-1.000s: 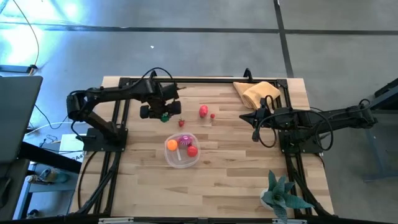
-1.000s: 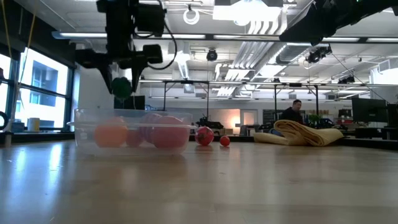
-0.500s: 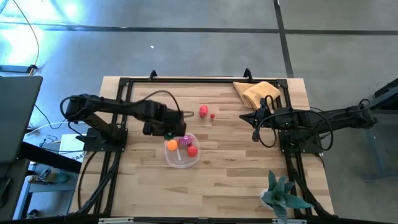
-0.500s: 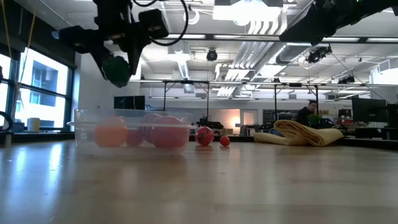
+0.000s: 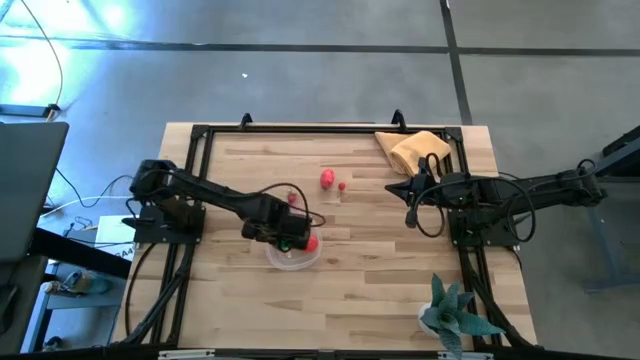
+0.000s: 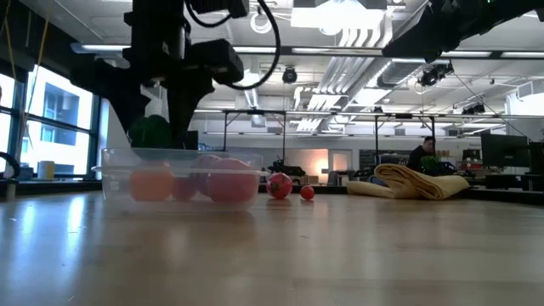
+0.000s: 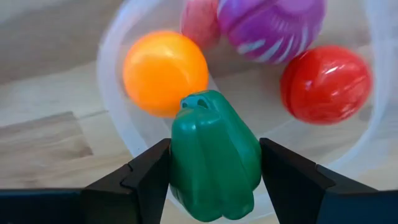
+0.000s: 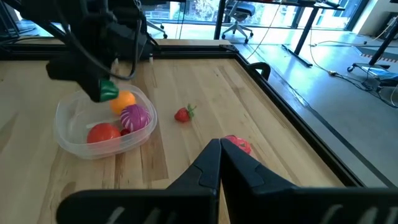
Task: Pick and placing Produce into tupperware
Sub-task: Put the bell pepper into the transparent container, then put the dragon fruit into the transparent container
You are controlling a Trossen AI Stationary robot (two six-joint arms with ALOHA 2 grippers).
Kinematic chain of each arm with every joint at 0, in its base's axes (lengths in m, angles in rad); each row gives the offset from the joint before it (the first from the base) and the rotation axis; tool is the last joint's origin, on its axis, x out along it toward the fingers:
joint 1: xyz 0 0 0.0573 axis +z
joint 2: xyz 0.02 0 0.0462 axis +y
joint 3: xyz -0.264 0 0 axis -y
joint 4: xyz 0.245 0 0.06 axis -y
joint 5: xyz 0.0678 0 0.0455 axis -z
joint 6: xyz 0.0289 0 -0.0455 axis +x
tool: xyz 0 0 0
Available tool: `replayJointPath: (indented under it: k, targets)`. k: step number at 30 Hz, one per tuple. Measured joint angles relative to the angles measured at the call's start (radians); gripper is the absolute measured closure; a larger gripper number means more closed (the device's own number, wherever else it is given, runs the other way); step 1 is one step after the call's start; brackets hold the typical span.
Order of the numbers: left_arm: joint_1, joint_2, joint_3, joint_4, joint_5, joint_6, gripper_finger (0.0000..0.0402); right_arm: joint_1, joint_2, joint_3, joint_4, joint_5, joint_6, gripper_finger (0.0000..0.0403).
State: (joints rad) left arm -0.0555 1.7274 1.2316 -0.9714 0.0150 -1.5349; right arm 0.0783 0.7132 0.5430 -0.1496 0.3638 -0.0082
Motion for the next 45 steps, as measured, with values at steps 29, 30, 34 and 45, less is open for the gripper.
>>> replayJointPath:
  k: [29, 30, 34, 45]
  targets:
    - [-0.009, 0.021, 0.000, 0.047, -0.013, 0.043, 0.0043, 0.000, 0.000, 0.000, -0.001, 0.000, 0.000, 0.0403]
    - [-0.004, 0.015, 0.000, 0.045, -0.021, 0.048, 0.0039, 0.000, 0.000, 0.000, -0.001, 0.000, 0.000, 0.0403]
    - [0.018, -0.002, 0.046, -0.042, -0.057, 0.124, 0.0040, 0.000, 0.000, 0.000, -0.003, 0.000, 0.000, 0.0403]
    - [0.147, -0.028, 0.300, -0.249, -0.275, 0.364, 0.0064, 0.000, 0.000, 0.000, -0.021, 0.000, 0.000, 0.0403]
